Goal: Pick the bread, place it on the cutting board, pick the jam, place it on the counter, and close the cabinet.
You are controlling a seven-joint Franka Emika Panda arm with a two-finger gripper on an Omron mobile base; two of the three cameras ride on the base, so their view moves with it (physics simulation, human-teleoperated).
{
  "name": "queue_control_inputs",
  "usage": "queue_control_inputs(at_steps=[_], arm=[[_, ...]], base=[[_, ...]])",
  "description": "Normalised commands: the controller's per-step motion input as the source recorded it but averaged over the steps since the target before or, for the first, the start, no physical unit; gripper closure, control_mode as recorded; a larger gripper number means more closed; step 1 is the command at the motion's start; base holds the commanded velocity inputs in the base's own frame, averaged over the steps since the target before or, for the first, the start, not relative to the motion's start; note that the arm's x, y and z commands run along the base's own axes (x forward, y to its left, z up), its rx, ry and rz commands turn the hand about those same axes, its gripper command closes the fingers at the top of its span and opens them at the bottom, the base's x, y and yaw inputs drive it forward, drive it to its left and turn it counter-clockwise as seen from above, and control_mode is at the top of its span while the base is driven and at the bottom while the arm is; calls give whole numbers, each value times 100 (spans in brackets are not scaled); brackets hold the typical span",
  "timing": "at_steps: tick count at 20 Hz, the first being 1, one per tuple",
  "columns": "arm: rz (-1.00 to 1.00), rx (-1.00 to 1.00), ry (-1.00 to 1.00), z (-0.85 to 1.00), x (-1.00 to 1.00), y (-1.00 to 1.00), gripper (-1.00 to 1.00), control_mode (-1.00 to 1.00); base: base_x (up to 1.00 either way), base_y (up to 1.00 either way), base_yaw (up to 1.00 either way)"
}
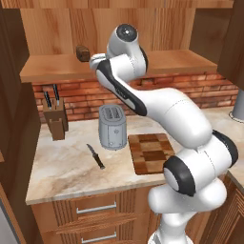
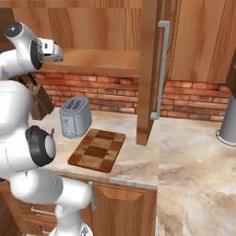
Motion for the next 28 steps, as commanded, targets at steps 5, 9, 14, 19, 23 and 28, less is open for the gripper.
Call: queue_control_inputs(at_steps=[5, 9, 14, 19, 23, 28], arm=[[0, 0, 0, 0, 42, 0, -100, -100], [0, 0, 0, 0, 37, 0, -100, -100], [0, 0, 0, 0, 37, 0, -100, -100], [0, 0, 0, 0, 33, 0, -100, -100], [0, 0, 0, -1, 32, 0, -100, -100], [0, 0, 0, 0, 23, 0, -100, -100]], base=[[0, 0, 0], [0, 0, 0], [0, 0, 0], [0, 0, 0], [0, 0, 0], [0, 0, 0]])
